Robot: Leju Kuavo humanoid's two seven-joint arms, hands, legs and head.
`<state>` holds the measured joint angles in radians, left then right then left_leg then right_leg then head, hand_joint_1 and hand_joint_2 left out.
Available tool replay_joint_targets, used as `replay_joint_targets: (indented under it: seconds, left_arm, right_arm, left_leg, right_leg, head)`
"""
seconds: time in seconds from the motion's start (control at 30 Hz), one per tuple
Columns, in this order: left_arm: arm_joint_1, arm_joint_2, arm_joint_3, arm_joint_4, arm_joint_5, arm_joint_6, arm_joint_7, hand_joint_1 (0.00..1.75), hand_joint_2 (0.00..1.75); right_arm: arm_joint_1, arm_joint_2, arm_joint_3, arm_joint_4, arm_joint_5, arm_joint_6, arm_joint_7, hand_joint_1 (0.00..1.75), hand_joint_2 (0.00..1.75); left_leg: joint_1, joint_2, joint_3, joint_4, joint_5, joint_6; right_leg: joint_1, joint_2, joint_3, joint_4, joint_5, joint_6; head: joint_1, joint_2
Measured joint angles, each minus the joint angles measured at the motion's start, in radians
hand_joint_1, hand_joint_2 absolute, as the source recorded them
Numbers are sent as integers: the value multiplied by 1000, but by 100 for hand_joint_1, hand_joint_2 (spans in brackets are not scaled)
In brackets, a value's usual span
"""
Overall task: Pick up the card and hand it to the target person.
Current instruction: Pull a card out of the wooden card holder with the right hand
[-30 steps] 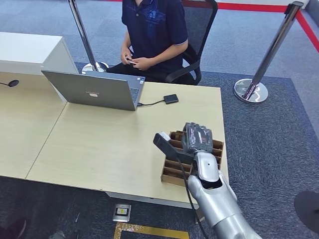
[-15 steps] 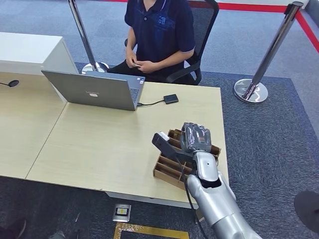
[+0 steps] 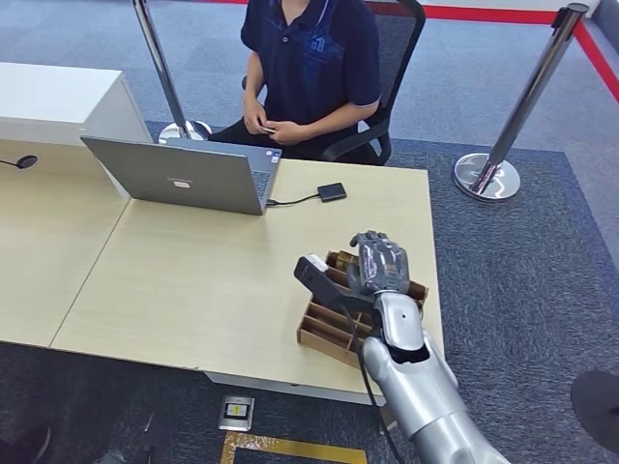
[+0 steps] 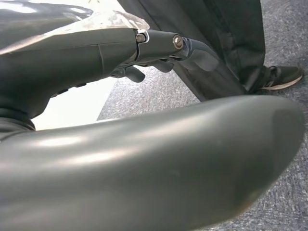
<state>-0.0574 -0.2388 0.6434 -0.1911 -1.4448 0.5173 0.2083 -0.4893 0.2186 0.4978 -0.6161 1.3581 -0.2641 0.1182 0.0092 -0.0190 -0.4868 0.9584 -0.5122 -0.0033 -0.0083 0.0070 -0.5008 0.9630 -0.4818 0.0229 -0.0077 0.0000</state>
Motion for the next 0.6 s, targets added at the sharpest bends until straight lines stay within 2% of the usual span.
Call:
replay_joint_targets:
  seconds: [0.23, 0.47, 0.6]
  left_arm:
    - [0, 0, 0, 0, -3, -2, 0, 0, 0]
    - [0, 0, 0, 0, -9, -2, 0, 0, 0]
    - [0, 0, 0, 0, -11, -2, 0, 0, 0]
  right_arm:
    - [0, 0, 0, 0, 0, -2, -2, 85, 175]
    - [0, 0, 0, -2, -3, -4, -2, 101, 175]
    - [1, 0, 0, -3, -3, -4, 0, 104, 175]
  left_leg:
    - [0, 0, 0, 0, 0, 0]
    - [0, 0, 0, 0, 0, 0]
    - [0, 0, 0, 0, 0, 0]
  right_leg:
    - [0, 0, 0, 0, 0, 0]
    - [0, 0, 0, 0, 0, 0]
    - [0, 0, 0, 0, 0, 0]
  head:
    - [0, 0]
    - [0, 0]
    - [0, 0]
